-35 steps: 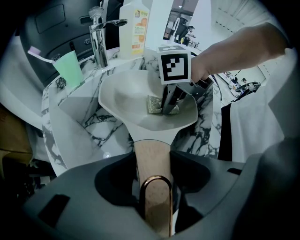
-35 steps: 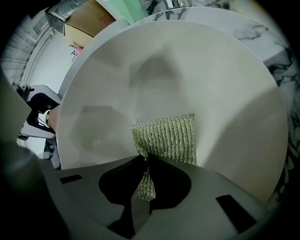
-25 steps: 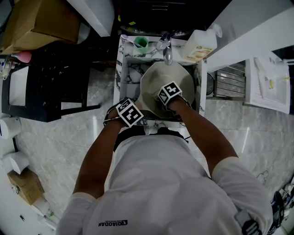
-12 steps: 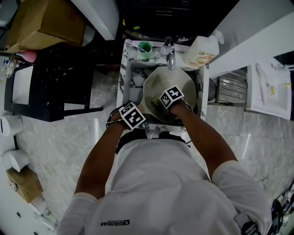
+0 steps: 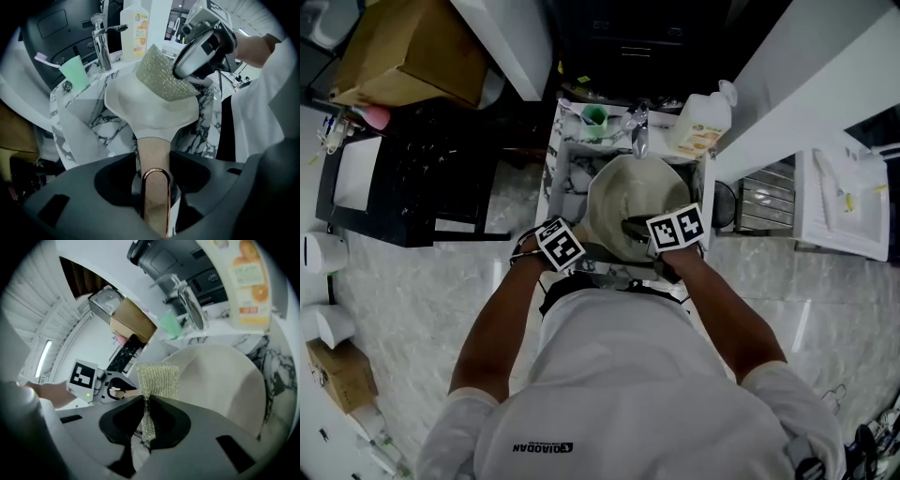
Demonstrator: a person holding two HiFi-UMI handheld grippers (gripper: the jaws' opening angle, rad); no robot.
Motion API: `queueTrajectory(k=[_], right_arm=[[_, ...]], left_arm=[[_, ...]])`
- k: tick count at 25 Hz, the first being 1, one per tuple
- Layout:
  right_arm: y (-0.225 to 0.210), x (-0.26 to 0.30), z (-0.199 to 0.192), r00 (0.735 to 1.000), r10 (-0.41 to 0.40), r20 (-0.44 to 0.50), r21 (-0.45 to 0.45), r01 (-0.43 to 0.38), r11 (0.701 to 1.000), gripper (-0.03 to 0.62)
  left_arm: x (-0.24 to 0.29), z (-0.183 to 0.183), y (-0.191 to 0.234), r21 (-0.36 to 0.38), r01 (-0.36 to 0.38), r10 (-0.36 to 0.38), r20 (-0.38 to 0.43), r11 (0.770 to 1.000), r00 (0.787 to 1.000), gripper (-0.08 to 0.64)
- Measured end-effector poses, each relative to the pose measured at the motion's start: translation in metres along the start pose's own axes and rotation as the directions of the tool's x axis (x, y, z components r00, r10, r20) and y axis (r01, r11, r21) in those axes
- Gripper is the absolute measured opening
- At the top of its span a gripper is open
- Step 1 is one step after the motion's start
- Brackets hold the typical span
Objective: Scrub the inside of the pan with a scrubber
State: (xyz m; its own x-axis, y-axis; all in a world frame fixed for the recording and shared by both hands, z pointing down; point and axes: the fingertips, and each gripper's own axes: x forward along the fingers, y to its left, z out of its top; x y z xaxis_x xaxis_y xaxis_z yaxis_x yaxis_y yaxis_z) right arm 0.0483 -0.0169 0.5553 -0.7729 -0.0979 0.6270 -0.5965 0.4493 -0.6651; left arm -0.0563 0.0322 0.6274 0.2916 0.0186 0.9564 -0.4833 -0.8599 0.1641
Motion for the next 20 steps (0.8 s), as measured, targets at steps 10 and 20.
queueTrajectory(k=[10,20], right_arm=[[0.035,-0.087,0.019,0.949,0.101,0.3,0.009,-0.109,0.994,0.063],[0.08,-0.139,0.016,0.892,0.007,0.452,-0.119,0.053,0.991,0.063]], left_arm=[[-0.122,0.062,-0.009,-0.396,-0.055,0.257,0.479,0.917,0.839,0.066],[-0.19,0.103,-0.064,-0.23,-0.006,0.159,0.653,0.973,0.741,0.014]])
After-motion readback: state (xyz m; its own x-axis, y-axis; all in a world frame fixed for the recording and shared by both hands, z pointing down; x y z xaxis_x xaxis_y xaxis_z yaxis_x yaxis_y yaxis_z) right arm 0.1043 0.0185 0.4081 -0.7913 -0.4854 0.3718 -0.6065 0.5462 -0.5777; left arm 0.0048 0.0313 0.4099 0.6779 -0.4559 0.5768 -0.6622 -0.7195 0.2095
